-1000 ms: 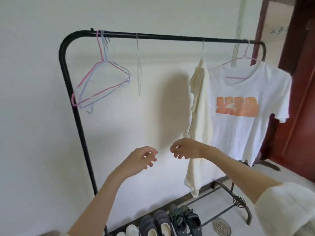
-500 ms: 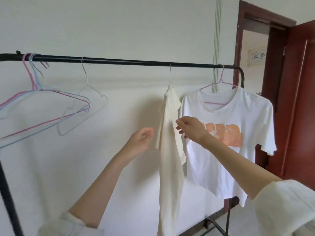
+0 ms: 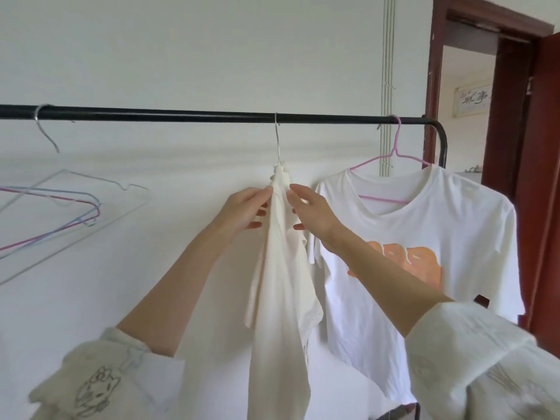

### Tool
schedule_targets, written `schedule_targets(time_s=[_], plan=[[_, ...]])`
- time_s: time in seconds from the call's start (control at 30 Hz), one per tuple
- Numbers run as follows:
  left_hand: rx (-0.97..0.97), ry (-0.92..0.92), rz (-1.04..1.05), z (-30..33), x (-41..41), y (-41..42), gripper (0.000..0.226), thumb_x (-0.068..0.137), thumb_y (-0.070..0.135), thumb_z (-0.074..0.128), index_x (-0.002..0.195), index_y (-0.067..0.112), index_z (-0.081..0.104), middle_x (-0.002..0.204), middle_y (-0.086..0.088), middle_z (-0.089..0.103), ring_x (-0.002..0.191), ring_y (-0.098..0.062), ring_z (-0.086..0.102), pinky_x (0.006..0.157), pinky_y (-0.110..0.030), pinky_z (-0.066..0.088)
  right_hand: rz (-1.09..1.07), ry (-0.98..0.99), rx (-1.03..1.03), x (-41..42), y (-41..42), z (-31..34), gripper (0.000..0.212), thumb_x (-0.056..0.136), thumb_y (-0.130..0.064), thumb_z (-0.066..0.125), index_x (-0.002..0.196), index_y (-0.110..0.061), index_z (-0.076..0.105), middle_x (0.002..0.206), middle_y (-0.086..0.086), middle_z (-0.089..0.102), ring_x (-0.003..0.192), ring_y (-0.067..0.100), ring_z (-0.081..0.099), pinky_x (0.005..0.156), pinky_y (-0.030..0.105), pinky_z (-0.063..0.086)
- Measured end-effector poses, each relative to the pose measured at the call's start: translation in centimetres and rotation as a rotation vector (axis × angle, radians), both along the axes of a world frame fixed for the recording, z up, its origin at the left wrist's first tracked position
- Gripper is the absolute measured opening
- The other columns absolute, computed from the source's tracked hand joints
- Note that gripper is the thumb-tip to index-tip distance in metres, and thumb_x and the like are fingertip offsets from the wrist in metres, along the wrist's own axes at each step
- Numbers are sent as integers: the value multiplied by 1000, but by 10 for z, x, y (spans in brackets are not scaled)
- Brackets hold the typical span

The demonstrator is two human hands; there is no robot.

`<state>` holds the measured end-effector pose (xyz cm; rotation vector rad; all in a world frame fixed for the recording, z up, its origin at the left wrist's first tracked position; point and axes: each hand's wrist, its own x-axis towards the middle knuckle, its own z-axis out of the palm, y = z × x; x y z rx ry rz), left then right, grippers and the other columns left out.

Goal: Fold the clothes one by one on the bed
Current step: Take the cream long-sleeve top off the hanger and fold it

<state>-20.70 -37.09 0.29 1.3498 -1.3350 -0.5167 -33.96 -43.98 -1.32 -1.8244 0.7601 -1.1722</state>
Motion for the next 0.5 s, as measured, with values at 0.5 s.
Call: schedule_targets(time_s=[0.5], plan=[[-38,-355,288,6,-26,-42,36,87,44,60,68,16,49,62,8,42,55,-6,42,51,-18,30,199,-99,56,-2,-55,16,36,100,-24,35,133,-17,49,108,-8,55,84,13,56,72,24,47]])
